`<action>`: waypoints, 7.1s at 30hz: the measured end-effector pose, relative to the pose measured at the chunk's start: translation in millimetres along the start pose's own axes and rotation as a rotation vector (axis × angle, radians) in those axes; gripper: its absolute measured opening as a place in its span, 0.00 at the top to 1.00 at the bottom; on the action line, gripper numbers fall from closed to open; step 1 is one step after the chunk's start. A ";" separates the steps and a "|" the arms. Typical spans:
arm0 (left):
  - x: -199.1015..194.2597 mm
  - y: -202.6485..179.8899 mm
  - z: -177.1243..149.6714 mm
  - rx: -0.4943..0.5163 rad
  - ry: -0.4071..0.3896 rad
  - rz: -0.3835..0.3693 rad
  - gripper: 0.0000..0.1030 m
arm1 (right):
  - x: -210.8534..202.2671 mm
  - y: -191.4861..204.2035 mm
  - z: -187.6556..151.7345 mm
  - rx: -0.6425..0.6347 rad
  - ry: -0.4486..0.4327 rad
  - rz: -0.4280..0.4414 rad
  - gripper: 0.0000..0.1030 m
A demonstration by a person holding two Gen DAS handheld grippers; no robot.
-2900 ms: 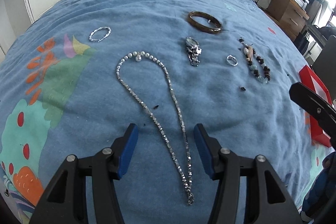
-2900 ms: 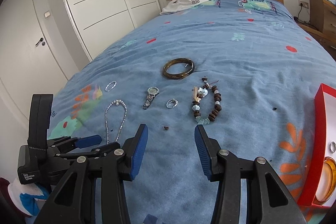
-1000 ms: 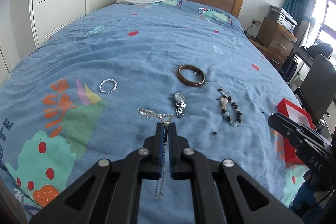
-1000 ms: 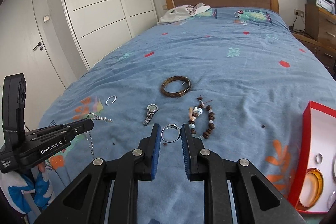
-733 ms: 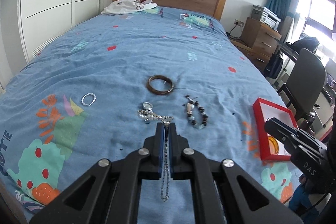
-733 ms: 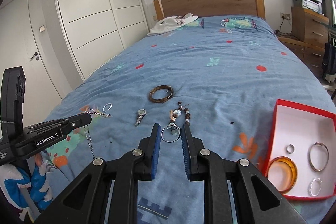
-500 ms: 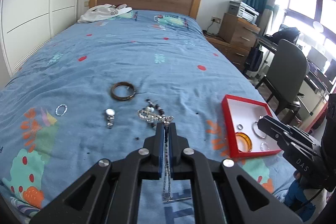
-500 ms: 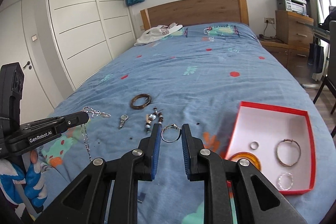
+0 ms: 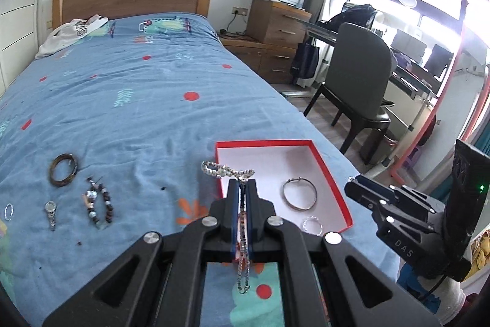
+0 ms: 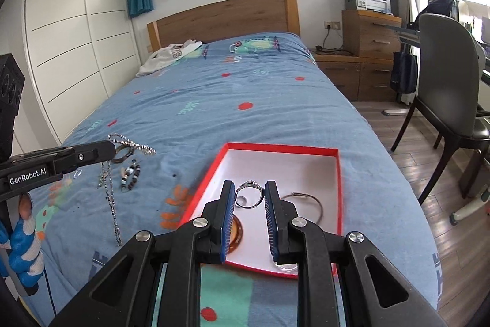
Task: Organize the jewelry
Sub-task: 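Carry the necklace and ring into the red box and release both, then withdraw both tools from the box toward the remaining jewelry, then grasp the twisted silver hoop with the left tool while the right tool grasps the wristwatch, then carry the hoop and wristwatch into the red box and release both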
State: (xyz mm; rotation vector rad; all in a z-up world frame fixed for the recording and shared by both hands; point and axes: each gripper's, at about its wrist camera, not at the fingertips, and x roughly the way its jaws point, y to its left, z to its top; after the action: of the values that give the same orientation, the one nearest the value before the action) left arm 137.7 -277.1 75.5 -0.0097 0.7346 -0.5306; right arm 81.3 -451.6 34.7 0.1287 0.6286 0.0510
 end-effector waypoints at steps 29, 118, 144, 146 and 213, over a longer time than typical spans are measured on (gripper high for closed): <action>184.7 -20.3 -40.4 0.093 0.273 -0.068 0.96 | 96.2 -59.5 -38.9 0.012 0.220 -0.111 0.81; -209.1 154.3 -117.5 -0.185 -0.091 0.439 0.51 | -108.5 155.8 -36.8 -0.074 0.043 0.048 0.53; -130.6 346.7 -135.2 -0.313 0.064 0.480 0.51 | 67.4 281.9 -33.1 -0.194 0.265 0.286 0.52; -117.0 363.4 -129.8 -0.309 0.067 0.470 0.51 | 90.3 292.4 -34.1 -0.198 0.290 0.304 0.52; -6.6 112.4 -33.4 -0.047 0.035 0.054 0.64 | 32.6 100.0 10.0 -0.007 0.067 0.117 0.79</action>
State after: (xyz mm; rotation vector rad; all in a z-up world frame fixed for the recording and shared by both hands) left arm 163.7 -170.6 33.3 -0.0241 0.7789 -0.4632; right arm 112.7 -350.7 37.2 0.1574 0.6877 0.1706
